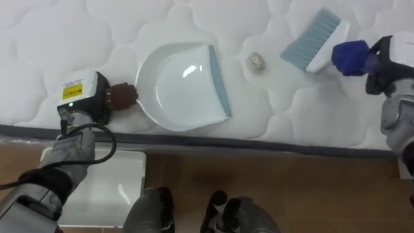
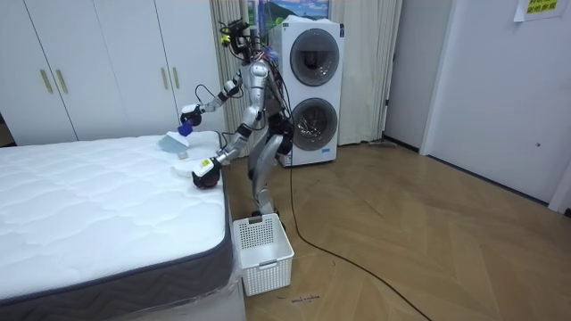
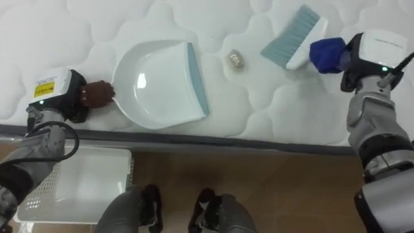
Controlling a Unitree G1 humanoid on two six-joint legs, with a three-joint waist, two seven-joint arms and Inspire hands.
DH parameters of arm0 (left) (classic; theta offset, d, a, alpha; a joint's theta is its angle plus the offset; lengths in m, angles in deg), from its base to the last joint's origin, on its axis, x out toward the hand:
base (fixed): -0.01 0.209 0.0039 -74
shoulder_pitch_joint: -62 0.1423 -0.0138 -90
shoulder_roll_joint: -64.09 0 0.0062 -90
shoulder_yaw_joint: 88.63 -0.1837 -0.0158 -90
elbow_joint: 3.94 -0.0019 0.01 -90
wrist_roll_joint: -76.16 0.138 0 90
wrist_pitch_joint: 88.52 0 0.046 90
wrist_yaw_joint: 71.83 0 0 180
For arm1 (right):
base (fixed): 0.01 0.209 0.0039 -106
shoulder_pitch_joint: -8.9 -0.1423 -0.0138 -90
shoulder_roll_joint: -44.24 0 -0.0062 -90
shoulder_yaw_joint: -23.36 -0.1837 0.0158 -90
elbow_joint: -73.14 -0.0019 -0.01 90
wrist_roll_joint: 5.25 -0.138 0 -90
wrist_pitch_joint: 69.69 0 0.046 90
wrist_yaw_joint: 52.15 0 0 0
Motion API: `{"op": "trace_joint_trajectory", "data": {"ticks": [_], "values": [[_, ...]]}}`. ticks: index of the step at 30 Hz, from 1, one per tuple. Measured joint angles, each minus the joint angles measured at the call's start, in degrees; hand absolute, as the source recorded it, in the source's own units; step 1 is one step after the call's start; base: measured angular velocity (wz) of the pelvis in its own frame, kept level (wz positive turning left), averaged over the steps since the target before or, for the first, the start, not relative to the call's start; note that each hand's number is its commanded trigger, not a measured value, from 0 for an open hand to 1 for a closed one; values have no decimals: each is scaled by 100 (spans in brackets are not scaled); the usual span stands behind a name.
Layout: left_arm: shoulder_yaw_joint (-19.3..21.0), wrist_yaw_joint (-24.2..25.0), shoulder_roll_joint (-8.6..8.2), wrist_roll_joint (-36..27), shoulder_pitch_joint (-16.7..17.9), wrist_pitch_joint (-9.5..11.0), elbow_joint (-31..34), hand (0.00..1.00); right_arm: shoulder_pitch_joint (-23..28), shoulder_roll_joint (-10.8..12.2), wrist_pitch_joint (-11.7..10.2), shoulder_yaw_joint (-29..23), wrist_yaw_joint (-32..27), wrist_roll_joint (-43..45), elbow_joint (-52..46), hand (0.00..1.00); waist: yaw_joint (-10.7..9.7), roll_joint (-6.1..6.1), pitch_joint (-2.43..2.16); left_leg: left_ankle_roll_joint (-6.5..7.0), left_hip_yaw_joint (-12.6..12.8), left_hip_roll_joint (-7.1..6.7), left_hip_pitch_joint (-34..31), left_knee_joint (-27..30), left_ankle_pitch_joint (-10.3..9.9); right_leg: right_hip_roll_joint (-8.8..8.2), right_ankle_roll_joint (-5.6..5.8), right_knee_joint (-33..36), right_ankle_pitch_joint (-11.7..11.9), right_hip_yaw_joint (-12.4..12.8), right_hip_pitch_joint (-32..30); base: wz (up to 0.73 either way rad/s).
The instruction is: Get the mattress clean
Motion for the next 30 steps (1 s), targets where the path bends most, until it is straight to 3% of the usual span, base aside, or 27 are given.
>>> {"op": "trace_joint_trajectory", "data": {"ticks": [4, 7, 16, 21, 30], "values": [[0, -22, 18, 15, 12, 28, 17, 100, -43, -1, 189, 115, 10, 818, -147, 100, 29, -34, 3, 4, 14, 22, 2, -12, 9, 16, -3, -33, 48, -4, 6, -3], [2, -38, 136, 110, 12, 148, 16, 100, -173, -3, 184, 126, 19, 1362, -189, 100, 63, -59, 16, -10, 40, 85, -3, -43, 17, 85, -25, -140, 102, -14, 7, -12], [9, -166, 166, 126, 34, 203, 11, 100, -269, -214, 353, 847, 303, 2220, -881, 100, 108, -85, 40, -28, 43, 121, -9, -60, 27, 102, -51, -203, 118, -66, 13, -1], [9, -168, 335, 218, 32, 368, 31, 100, -269, -225, 348, 1098, 513, 2339, -1264, 100, 147, -136, 75, -67, 46, 195, 3, -125, 53, 205, -82, -385, 210, -81, 53, -7], [6, -127, 376, 232, 31, 503, 49, 100, -268, -242, 277, 1241, 852, 2324, -1578, 100, 225, -143, 79, -92, 5, 233, 33, -212, 91, 299, -91, -591, 278, -148, 167, 0]]}}
